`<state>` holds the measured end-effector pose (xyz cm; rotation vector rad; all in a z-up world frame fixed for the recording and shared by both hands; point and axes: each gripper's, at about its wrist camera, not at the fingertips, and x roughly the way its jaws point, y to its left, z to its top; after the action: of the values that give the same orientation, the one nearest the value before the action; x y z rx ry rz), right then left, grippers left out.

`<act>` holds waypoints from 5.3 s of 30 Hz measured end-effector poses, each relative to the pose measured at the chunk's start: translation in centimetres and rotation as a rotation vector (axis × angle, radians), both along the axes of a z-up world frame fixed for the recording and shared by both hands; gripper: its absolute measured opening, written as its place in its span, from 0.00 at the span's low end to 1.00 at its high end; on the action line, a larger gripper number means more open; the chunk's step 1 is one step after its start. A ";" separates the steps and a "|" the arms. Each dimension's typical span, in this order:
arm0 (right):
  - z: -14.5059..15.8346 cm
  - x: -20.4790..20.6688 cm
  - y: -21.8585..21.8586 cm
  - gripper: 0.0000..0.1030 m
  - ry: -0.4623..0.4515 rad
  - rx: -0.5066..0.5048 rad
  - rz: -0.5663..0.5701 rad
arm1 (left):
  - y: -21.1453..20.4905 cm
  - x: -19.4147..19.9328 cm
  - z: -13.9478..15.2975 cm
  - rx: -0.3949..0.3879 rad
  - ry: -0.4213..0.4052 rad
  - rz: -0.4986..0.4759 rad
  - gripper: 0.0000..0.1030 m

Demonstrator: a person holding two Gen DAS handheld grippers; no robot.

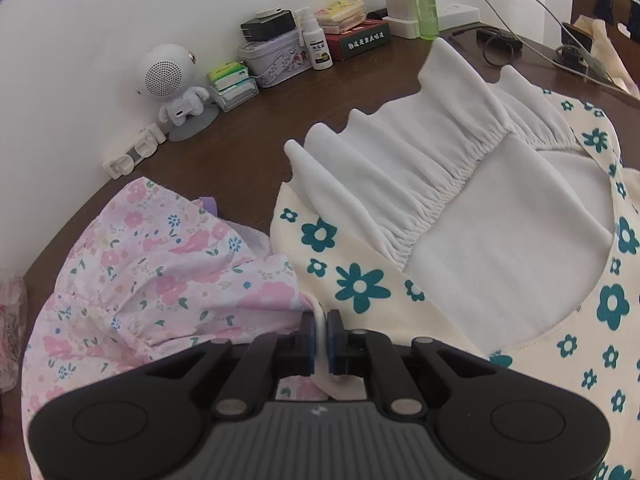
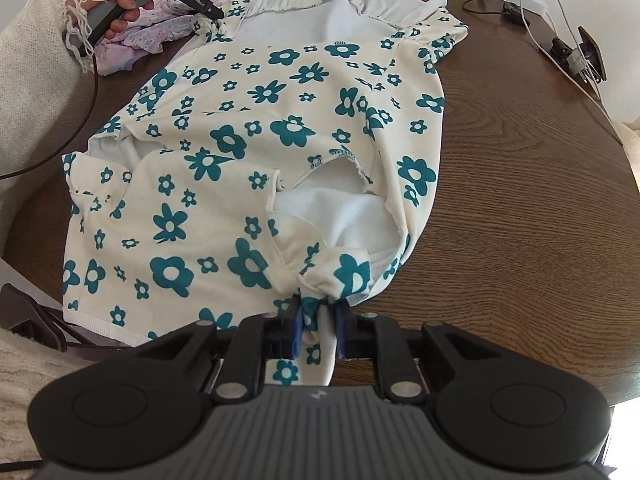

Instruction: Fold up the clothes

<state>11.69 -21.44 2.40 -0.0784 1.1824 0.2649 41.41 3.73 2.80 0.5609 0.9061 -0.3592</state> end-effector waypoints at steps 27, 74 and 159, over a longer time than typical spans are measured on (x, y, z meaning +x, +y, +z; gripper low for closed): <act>-0.6 13.6 -15.2 0.26 -0.138 -0.164 0.138 | -1.7 -21.6 -0.3 0.171 -0.071 0.019 0.14; -1.7 4.7 -14.6 0.47 -0.224 0.034 -0.170 | 2.6 -12.4 -0.9 -0.103 0.012 0.073 0.19; -1.3 21.2 -3.9 0.02 -0.034 0.203 0.131 | -0.4 -1.0 -0.5 0.033 -0.183 0.182 0.29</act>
<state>32.89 -25.33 1.08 0.0174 1.1123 0.4957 40.40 3.38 2.28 0.5278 0.7808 -0.1264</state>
